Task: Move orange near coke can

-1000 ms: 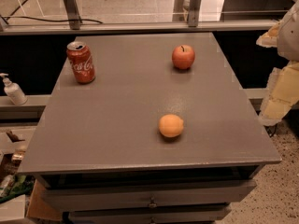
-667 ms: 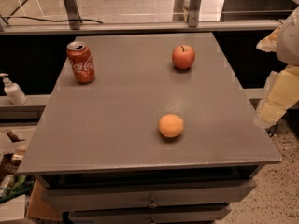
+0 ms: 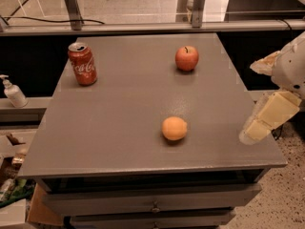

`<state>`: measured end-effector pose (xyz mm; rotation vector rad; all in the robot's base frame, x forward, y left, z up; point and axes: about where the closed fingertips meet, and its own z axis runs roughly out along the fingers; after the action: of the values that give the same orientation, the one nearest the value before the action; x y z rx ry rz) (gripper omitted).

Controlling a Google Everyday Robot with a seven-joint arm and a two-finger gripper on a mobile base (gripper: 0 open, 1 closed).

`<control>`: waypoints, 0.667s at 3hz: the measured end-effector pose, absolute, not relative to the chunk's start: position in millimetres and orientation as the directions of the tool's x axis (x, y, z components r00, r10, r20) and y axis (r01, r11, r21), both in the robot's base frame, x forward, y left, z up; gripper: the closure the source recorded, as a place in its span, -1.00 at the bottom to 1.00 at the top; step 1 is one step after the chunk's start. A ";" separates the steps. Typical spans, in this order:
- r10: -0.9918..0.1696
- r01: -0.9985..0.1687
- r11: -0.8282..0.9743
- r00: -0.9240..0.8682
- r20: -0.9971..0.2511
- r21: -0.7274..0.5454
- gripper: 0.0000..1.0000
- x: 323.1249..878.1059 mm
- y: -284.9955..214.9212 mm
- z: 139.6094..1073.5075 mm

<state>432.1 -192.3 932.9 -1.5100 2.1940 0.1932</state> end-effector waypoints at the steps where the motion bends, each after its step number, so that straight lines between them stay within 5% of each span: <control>1: -0.804 -0.913 0.393 -0.281 -0.524 -0.114 -1.00 431.2 -182.4 921.0; 2: -0.742 -0.926 0.373 -0.258 -0.619 -0.060 -1.00 435.2 -167.3 896.1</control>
Offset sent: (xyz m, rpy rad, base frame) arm 0.0111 0.0504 -0.0703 0.4502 0.0169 0.1097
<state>435.2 -167.3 896.1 -1.4334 2.0751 0.4275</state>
